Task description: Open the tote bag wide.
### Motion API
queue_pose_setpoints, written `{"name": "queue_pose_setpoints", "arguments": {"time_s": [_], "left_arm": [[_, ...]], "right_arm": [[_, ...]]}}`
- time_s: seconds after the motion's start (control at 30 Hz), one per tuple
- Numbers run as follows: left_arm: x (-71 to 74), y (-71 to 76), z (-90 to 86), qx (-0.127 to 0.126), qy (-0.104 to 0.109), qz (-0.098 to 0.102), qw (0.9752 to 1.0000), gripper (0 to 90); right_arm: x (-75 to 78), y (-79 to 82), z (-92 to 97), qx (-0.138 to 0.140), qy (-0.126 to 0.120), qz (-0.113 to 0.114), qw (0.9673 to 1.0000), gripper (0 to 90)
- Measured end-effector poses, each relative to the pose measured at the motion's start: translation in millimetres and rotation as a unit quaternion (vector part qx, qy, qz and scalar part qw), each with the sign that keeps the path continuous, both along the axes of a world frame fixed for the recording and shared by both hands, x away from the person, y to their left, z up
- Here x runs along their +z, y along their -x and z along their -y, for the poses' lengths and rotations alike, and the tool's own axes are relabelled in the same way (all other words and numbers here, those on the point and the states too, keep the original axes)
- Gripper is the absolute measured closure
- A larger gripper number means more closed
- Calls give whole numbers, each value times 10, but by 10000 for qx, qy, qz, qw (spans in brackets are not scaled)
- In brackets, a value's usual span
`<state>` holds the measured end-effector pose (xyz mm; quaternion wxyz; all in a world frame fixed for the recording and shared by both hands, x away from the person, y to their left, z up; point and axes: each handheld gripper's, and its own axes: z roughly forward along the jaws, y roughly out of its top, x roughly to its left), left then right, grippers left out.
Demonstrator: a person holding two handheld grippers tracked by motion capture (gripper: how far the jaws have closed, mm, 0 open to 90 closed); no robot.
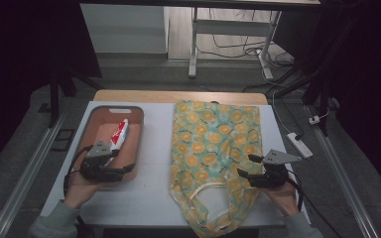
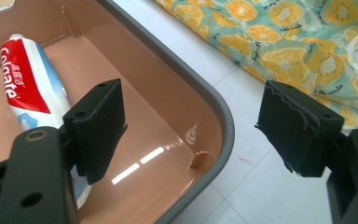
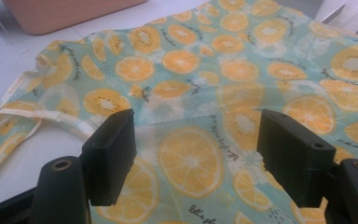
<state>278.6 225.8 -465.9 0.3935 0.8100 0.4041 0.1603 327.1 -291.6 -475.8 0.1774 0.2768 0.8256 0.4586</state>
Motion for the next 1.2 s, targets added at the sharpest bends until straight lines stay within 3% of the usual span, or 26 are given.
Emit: {"name": "queue_pose_setpoints", "arguments": {"time_s": [0.37, 0.83, 1.07, 1.2], "left_arm": [[7, 24, 7, -55, 60, 59, 9999, 226], [47, 59, 82, -242, -15, 175, 9996, 227], [138, 111, 252, -532, -107, 309, 9980, 227], [192, 117, 432, -823, -122, 325, 9960, 227]], "right_arm": [[8, 22, 6, -34, 60, 64, 10000, 286], [40, 39, 6, -50, 143, 99, 9998, 288], [44, 38, -7, -29, 167, 65, 9998, 291], [54, 45, -28, 4, 179, 81, 9998, 293]]}}
